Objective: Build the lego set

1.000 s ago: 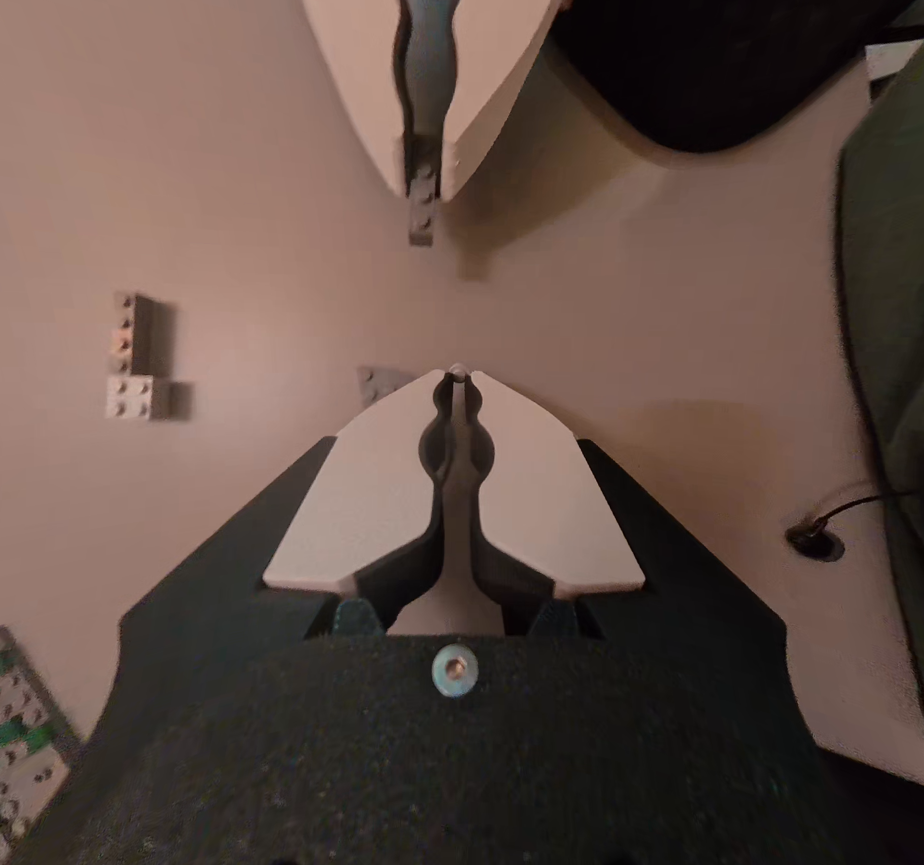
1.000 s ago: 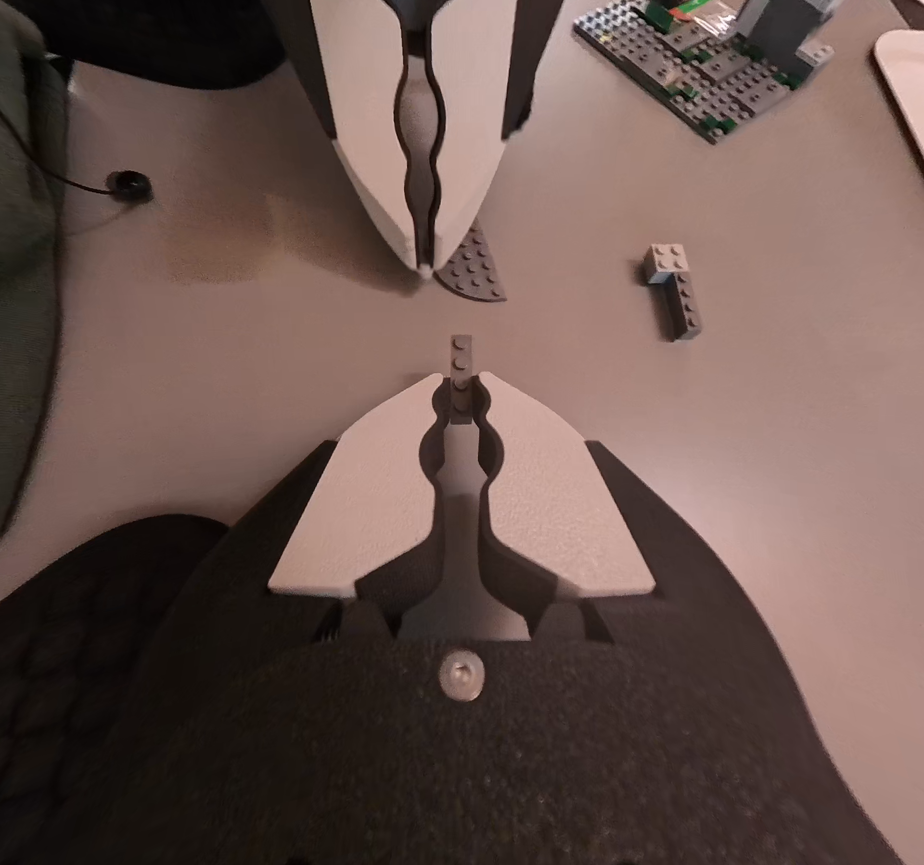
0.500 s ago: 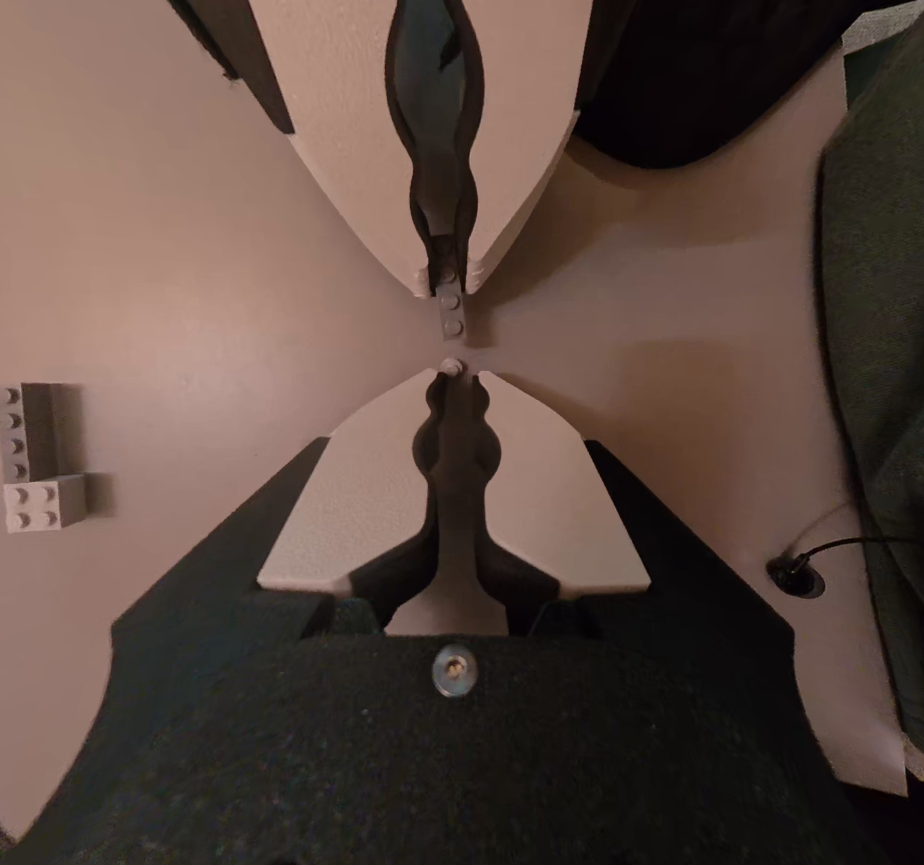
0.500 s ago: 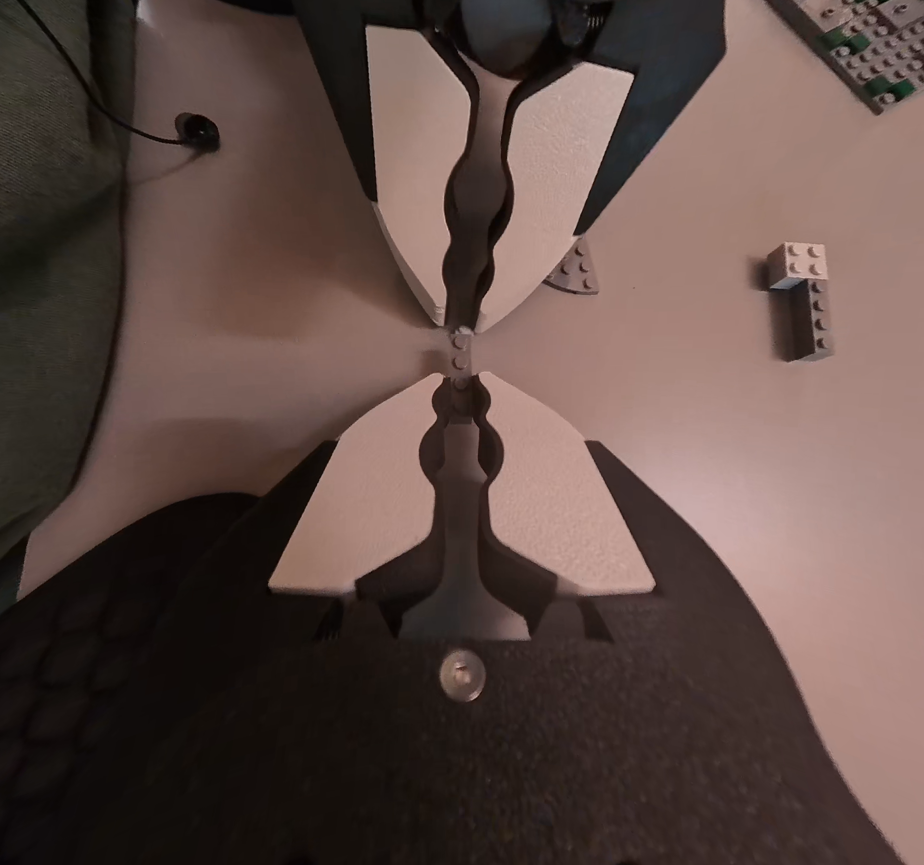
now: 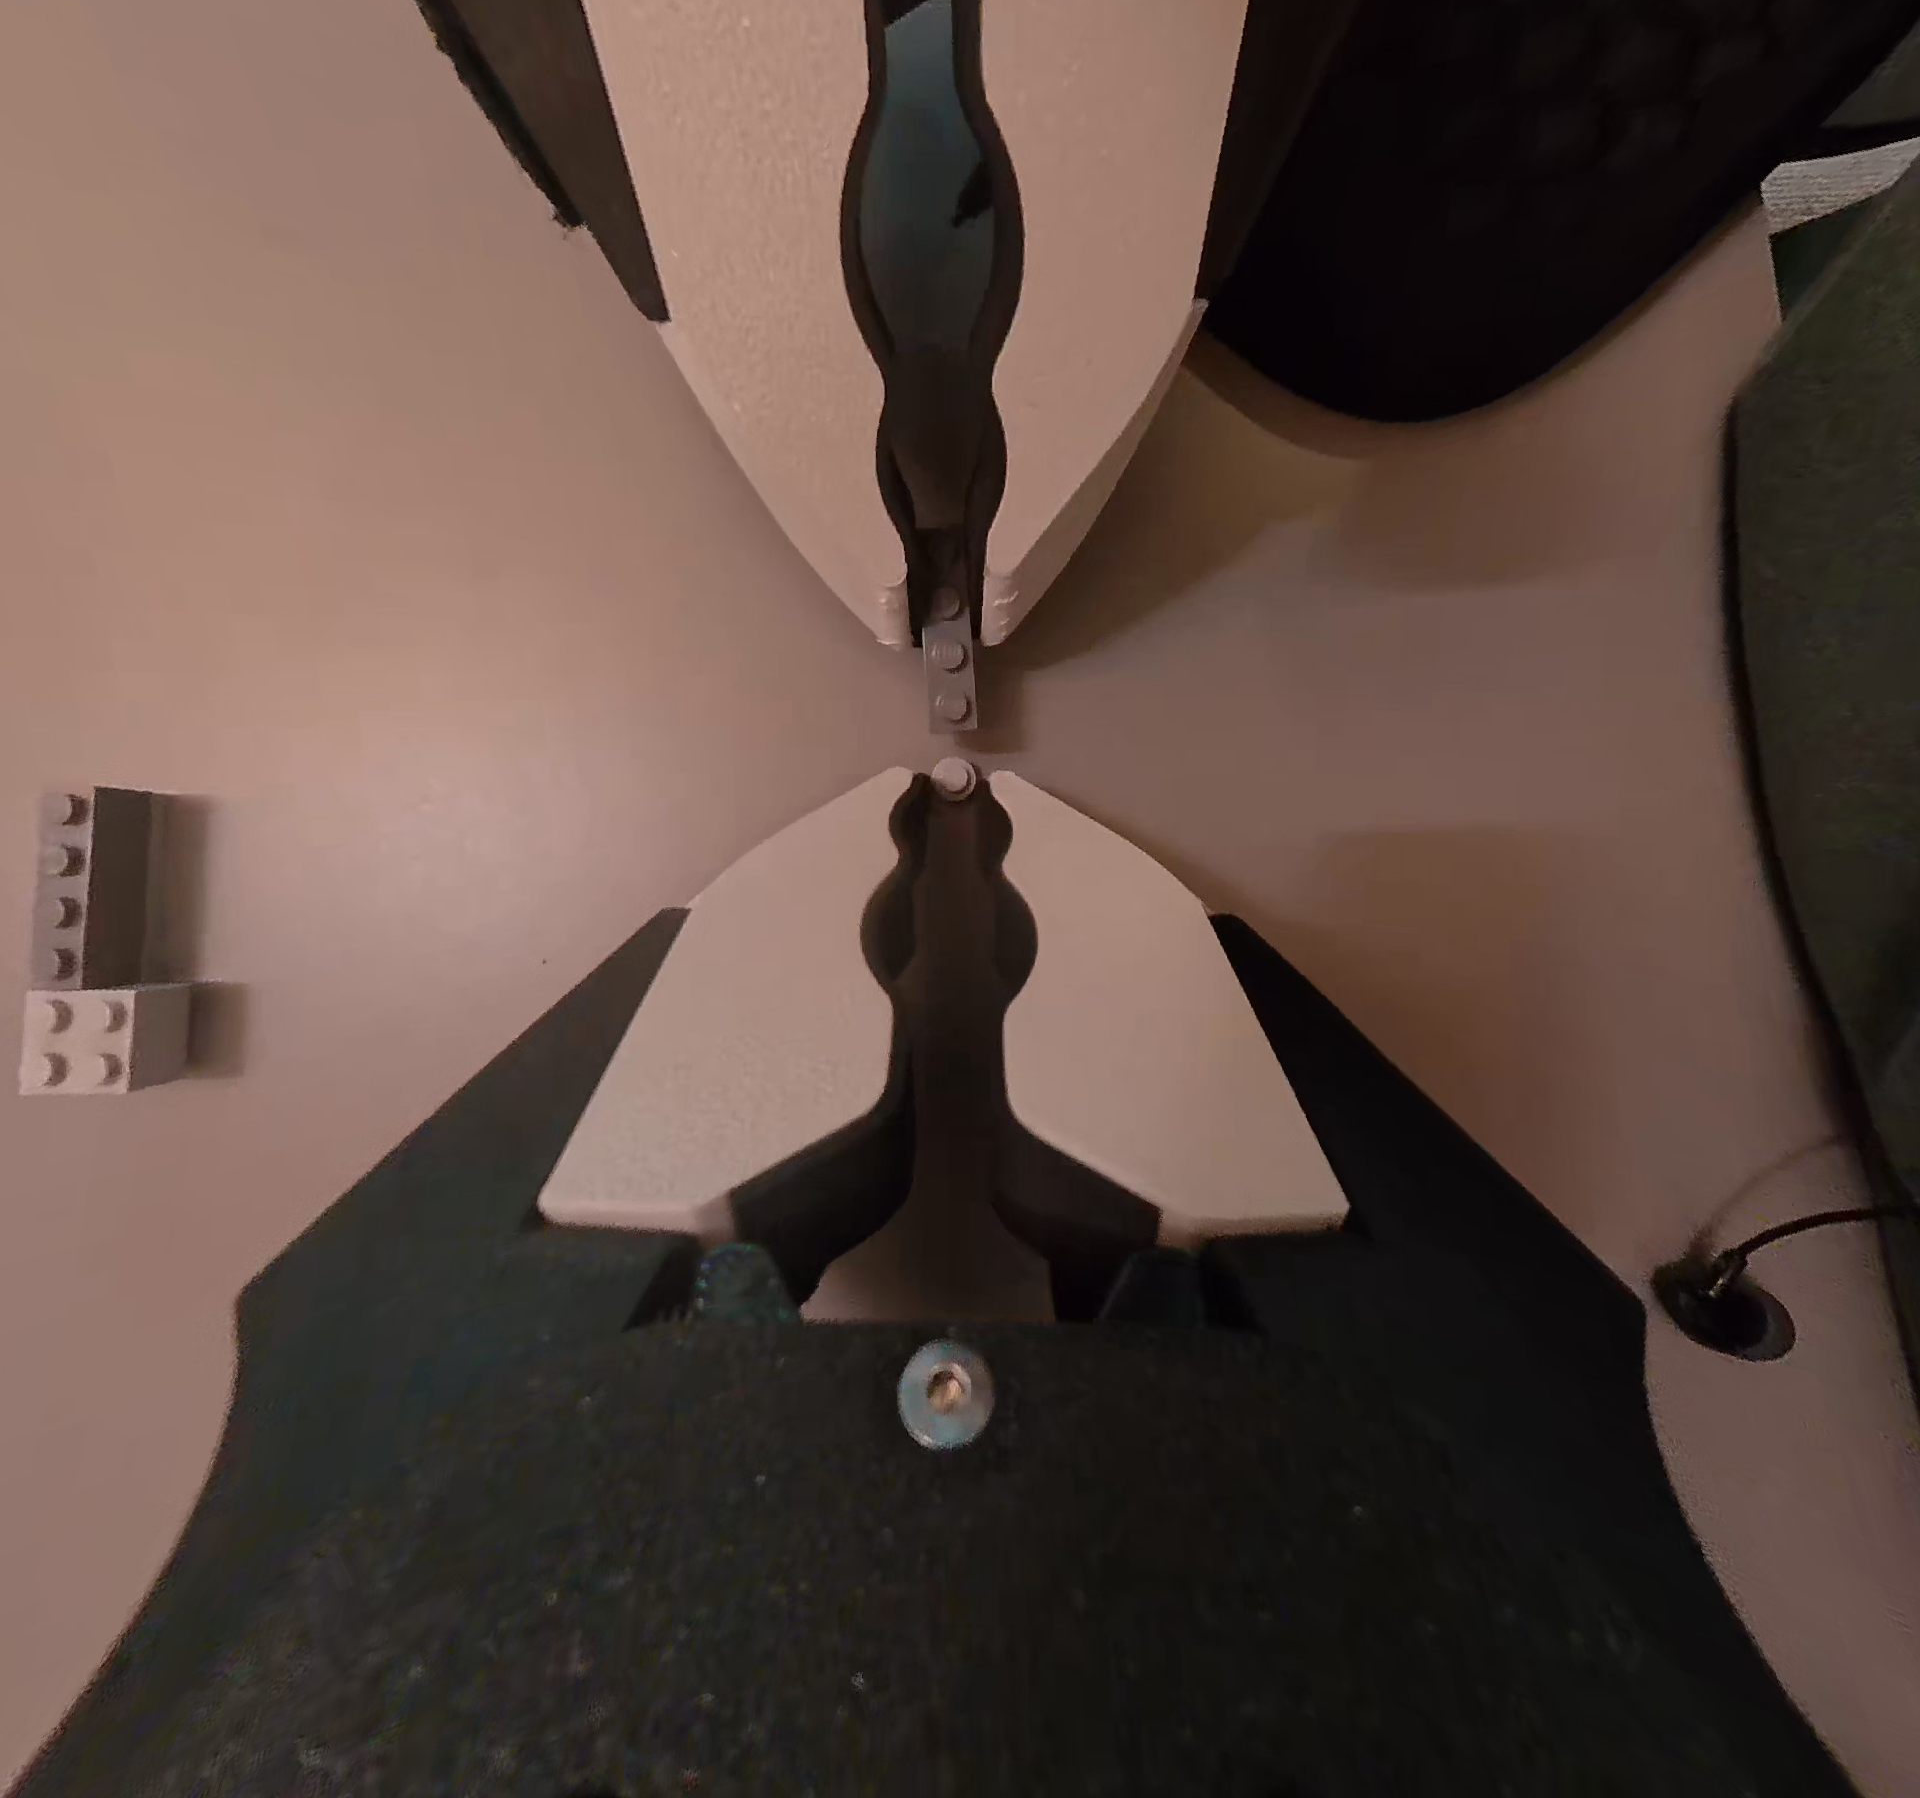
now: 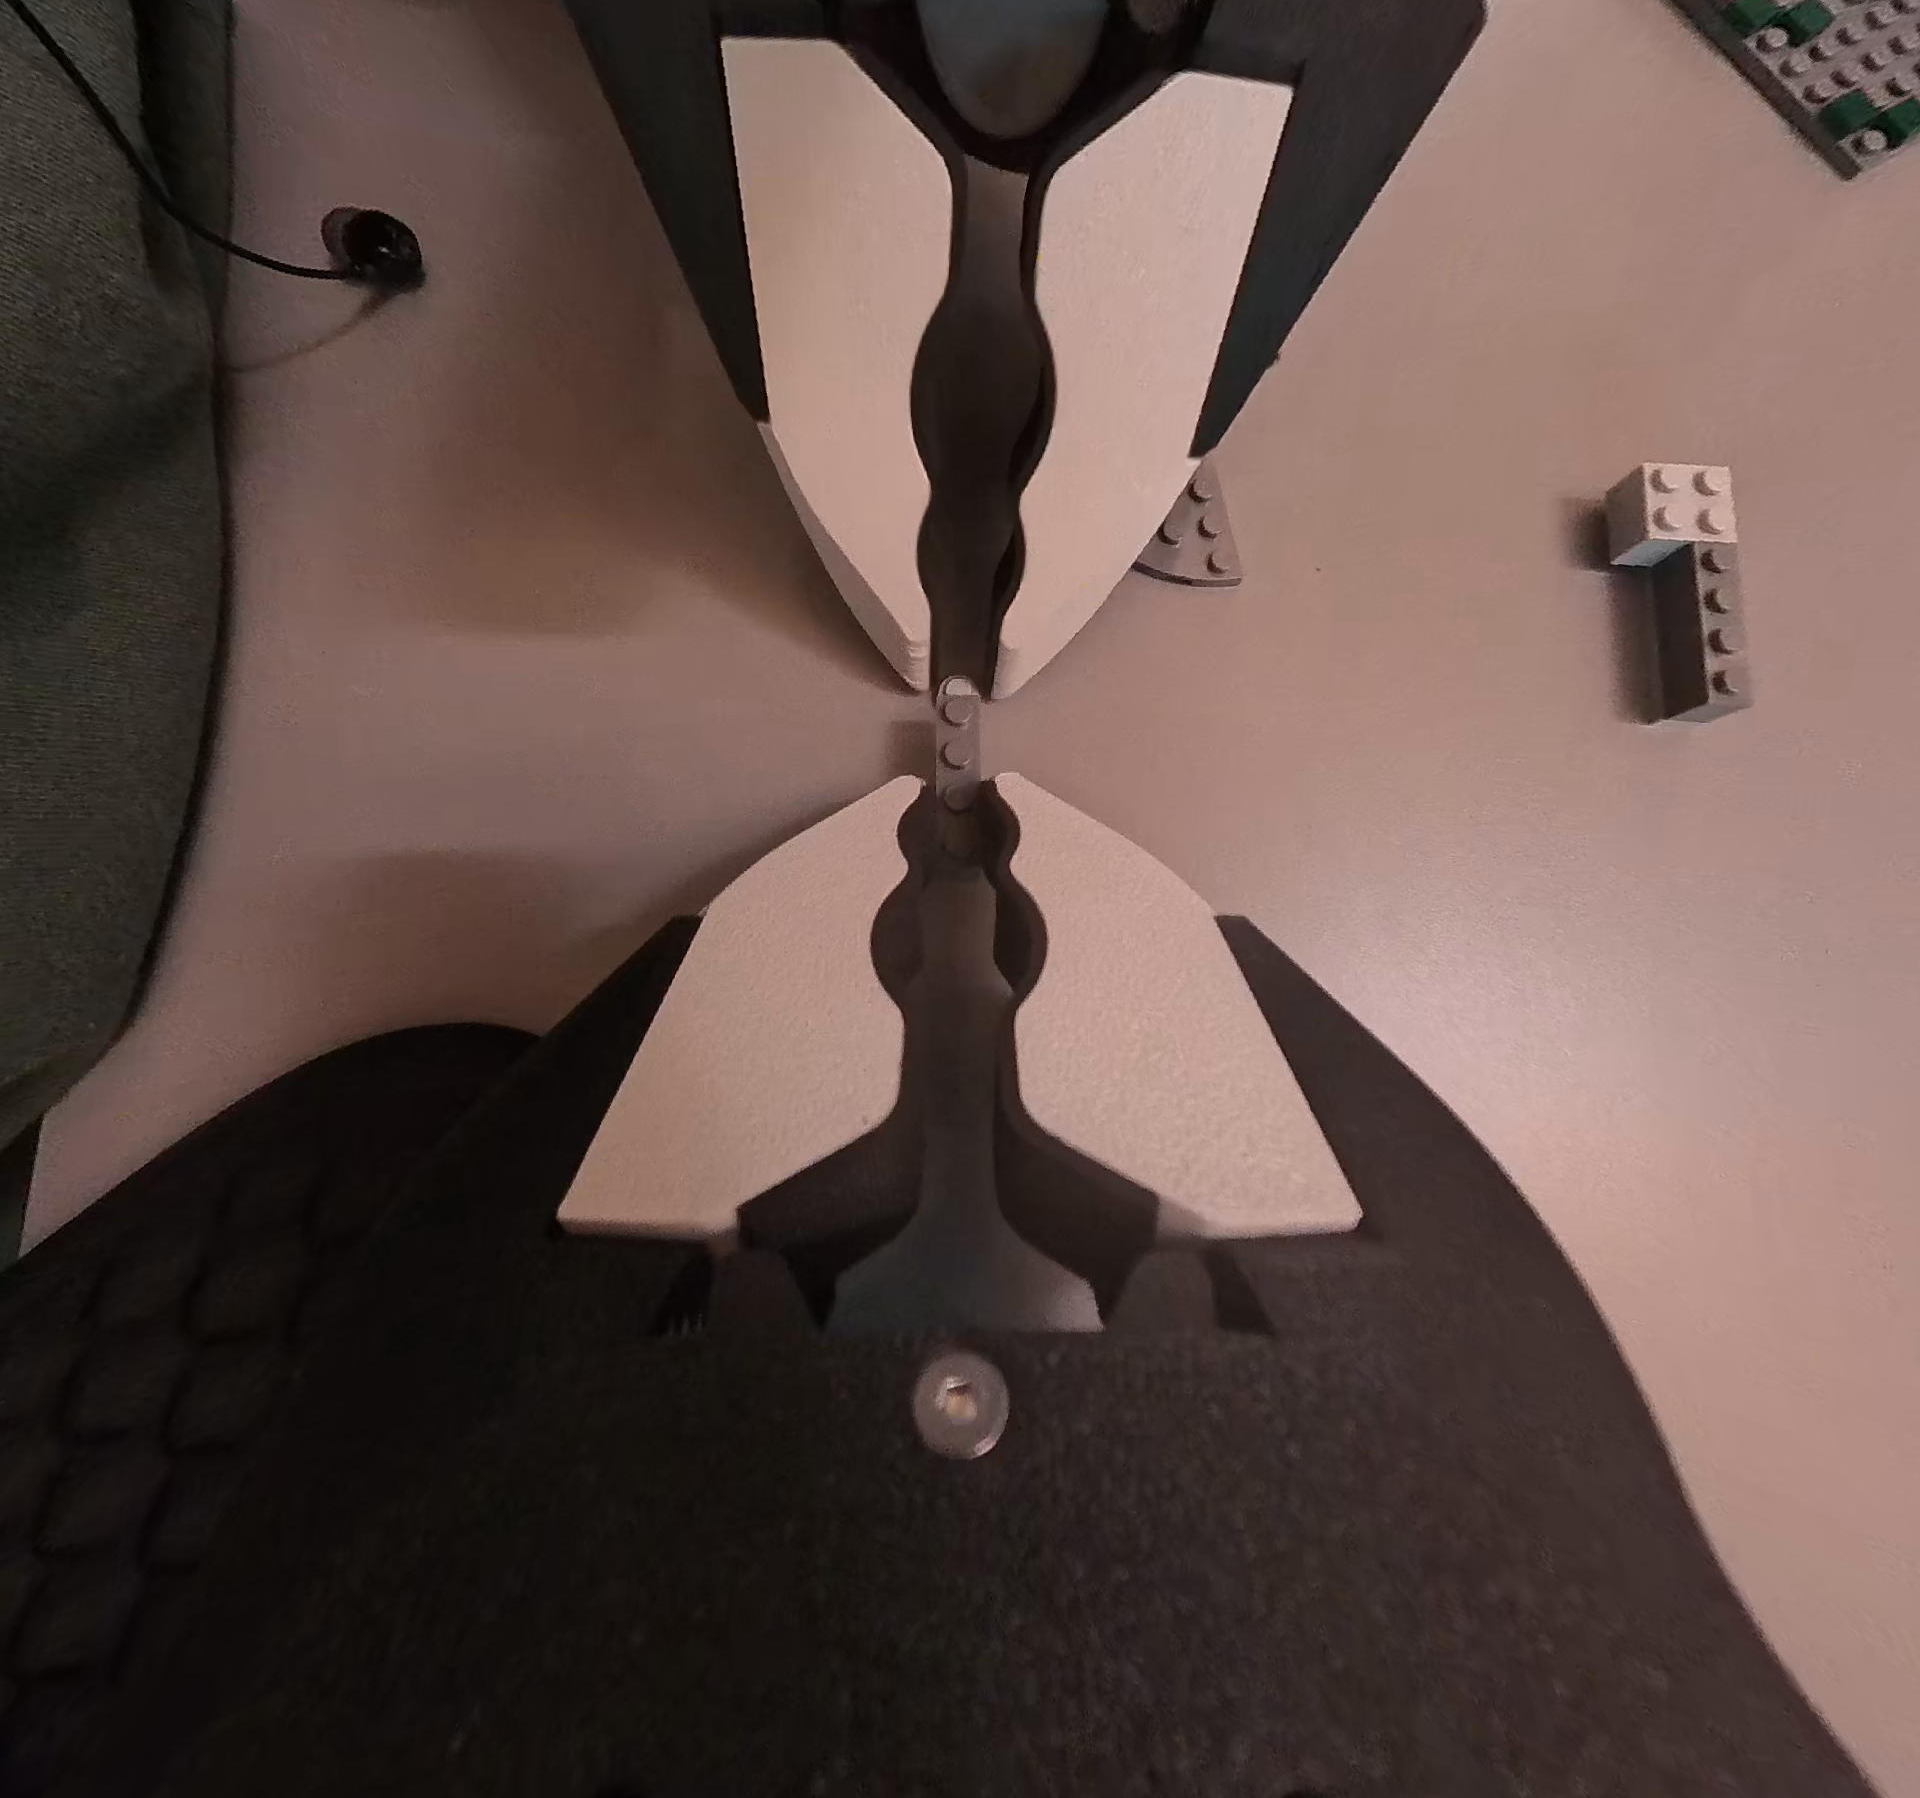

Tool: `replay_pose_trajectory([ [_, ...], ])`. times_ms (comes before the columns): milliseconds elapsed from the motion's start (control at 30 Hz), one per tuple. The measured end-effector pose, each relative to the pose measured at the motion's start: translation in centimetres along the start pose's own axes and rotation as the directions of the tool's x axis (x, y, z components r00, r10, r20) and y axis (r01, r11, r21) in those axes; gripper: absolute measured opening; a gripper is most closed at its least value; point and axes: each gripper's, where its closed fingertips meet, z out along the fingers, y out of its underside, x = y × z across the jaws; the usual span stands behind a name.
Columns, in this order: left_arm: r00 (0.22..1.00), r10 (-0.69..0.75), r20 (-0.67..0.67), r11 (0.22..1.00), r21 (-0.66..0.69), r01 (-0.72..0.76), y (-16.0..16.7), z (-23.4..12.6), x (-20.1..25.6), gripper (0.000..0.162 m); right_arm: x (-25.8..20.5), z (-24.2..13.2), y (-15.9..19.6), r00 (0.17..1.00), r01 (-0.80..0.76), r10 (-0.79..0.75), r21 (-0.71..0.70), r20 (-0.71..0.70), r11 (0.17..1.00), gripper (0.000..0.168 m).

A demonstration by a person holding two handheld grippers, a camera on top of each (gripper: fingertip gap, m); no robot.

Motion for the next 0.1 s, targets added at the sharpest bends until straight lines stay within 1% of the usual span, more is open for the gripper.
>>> replay_pose_trajectory([
  [100,1.000,0.001,0.001,1.000,0.013,-0.001,-0.13,0.09,0.07,0.007,-0.01,0.01,0.05,1.000,-0.002,0.002,-0.001,0.002,1.000,0.008],
])
